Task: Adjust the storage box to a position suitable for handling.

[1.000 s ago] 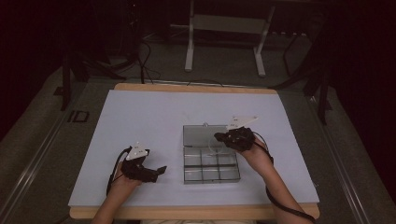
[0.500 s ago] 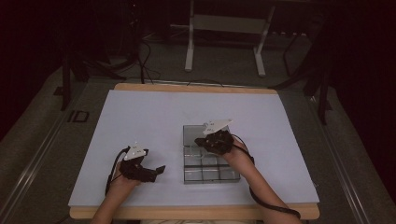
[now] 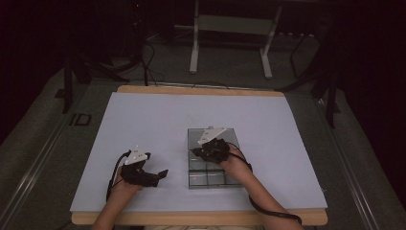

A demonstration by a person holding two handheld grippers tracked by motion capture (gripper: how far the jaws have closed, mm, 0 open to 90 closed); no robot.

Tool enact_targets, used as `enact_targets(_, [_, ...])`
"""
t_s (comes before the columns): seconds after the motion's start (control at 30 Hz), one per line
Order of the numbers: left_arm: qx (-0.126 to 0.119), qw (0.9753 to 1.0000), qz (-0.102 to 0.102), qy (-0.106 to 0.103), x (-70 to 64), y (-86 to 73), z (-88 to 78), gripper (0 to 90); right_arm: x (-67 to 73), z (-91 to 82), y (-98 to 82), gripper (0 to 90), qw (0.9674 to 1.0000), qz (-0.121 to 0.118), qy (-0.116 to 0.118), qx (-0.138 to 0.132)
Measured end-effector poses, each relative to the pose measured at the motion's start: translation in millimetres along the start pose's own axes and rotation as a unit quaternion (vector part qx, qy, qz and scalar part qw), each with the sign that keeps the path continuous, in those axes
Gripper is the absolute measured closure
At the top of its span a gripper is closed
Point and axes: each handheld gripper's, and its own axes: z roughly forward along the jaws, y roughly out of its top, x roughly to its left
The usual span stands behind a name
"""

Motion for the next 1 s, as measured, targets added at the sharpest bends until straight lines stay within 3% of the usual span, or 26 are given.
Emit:
enact_targets(0.53, [0.001,1.0,0.0,0.0,-0.5,-0.4,0.2,2.4,6.3,20.1,-5.3,88.6,0.9992,-0.001,0.016,0.037])
enact_targets(0.67, [0.001,1.0,0.0,0.0,-0.7,-0.4,0.2,2.4,5.9,24.9,-8.0,88.5,0.9982,-0.004,0.007,0.059])
enact_targets(1.0, [0.003,1.0,-0.001,-0.003,-1.1,-0.9,1.4,2.4,2.9,29.2,-13.1,88.3,0.9972,0.004,0.003,0.075])
